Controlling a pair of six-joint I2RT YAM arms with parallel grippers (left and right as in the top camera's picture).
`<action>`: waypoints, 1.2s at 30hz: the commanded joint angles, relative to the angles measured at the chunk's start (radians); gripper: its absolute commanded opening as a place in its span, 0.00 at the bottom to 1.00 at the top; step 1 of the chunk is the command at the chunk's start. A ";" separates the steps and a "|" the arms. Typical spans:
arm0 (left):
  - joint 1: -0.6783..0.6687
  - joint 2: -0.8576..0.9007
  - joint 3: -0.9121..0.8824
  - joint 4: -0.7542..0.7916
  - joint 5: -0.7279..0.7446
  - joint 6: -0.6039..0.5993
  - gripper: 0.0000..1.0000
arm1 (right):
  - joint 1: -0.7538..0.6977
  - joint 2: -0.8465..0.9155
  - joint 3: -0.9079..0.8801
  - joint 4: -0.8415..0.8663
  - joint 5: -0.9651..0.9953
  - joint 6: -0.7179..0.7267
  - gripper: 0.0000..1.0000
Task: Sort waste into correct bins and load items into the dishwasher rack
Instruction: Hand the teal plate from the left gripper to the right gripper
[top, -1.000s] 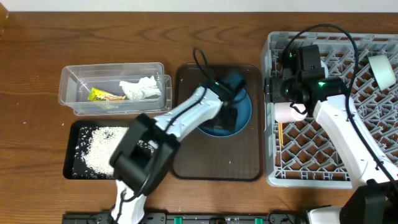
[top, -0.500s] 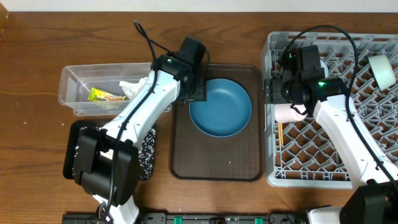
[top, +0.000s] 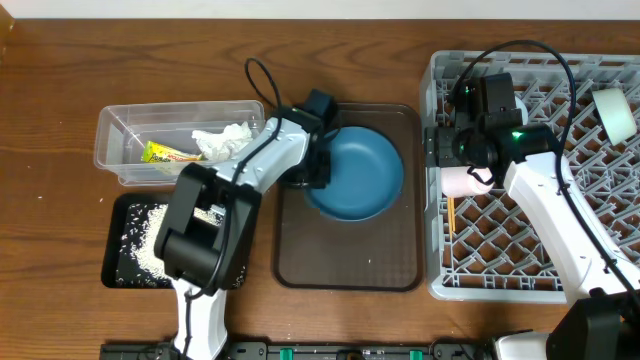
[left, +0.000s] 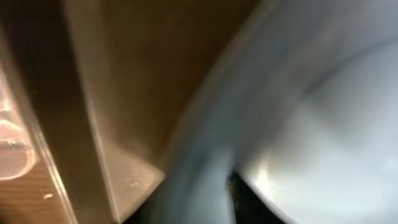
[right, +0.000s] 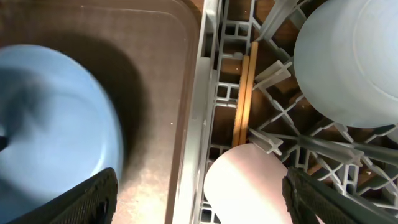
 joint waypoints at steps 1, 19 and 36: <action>0.003 -0.008 -0.002 -0.020 -0.019 0.015 0.06 | 0.001 0.010 0.000 -0.003 -0.003 -0.007 0.85; 0.002 -0.428 0.048 -0.119 0.140 0.034 0.08 | 0.005 0.004 0.010 0.008 -0.360 -0.049 0.70; 0.002 -0.490 0.047 -0.132 0.143 0.034 0.52 | 0.018 -0.002 0.016 0.017 -0.381 -0.049 0.01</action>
